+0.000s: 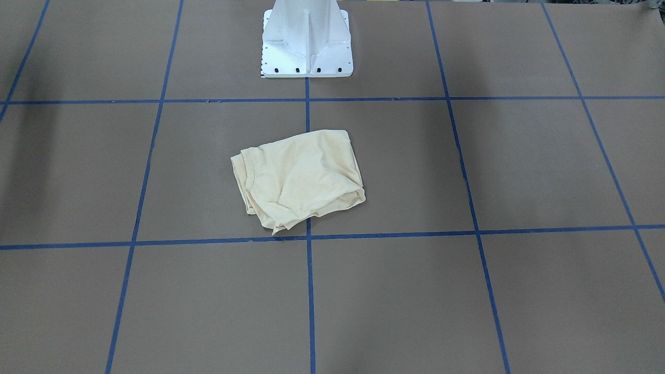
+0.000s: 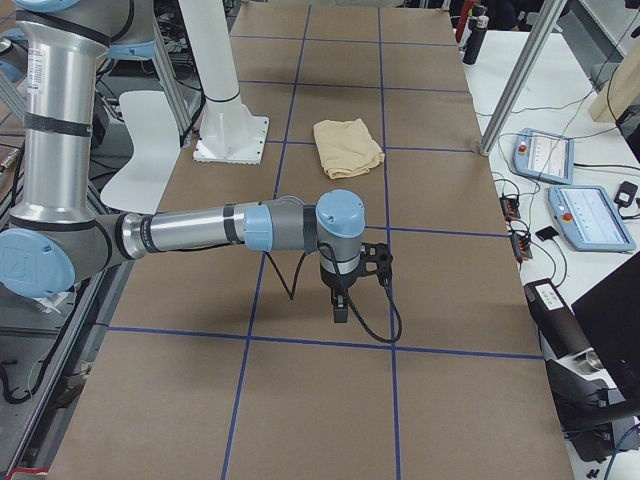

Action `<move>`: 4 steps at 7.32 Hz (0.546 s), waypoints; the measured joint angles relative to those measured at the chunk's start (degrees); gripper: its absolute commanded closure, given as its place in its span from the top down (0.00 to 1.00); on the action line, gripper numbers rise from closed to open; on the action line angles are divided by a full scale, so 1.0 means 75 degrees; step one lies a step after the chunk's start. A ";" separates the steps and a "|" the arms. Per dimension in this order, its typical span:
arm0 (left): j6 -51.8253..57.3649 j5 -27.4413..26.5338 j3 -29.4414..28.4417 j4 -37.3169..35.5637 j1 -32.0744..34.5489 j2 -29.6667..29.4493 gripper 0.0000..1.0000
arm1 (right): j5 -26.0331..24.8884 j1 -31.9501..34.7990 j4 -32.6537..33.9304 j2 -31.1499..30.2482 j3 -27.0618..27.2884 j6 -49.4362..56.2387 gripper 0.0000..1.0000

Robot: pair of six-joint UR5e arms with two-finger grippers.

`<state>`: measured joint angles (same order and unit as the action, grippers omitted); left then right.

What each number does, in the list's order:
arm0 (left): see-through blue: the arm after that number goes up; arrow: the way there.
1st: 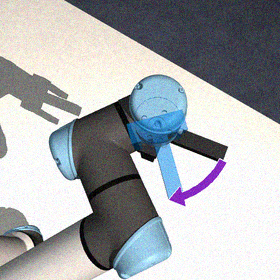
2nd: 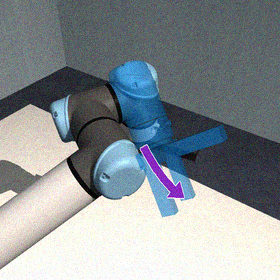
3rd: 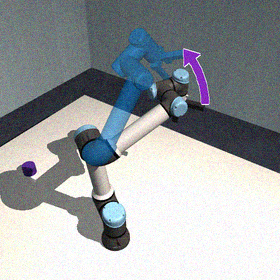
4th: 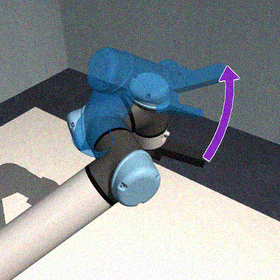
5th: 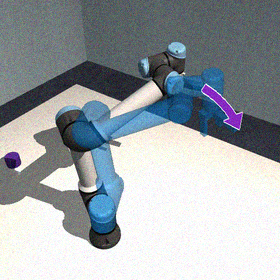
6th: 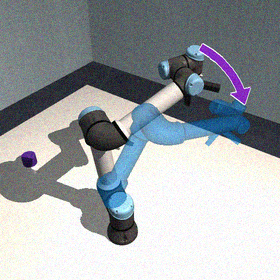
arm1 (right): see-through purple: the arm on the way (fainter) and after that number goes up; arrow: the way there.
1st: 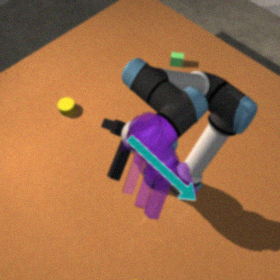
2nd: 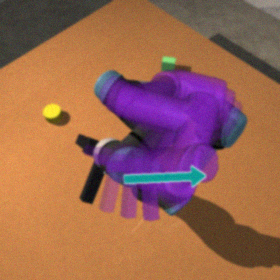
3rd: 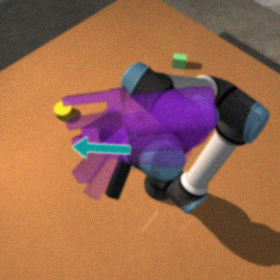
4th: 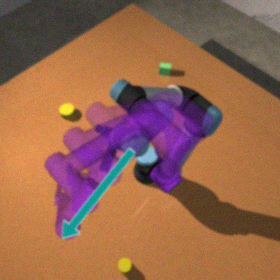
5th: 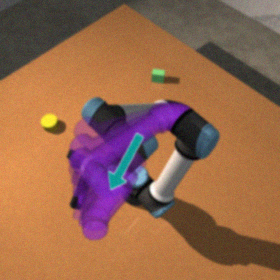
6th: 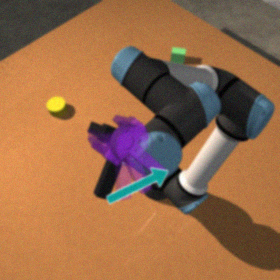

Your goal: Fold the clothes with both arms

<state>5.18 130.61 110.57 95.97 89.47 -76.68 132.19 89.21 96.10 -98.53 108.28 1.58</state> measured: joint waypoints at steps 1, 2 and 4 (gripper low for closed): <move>0.0000 0.0000 0.0000 0.0000 0.0000 0.0002 1.00 | 0.0000 0.0000 -0.0002 0.0000 0.0000 0.0000 1.00; 0.0000 0.0000 -0.0001 0.0001 0.0000 0.0004 1.00 | 0.0000 -0.0001 -0.0004 0.0000 0.0000 0.0000 1.00; 0.0000 0.0000 -0.0010 0.0001 0.0000 0.0005 1.00 | 0.0000 -0.0001 -0.0003 0.0000 0.0000 0.0000 1.00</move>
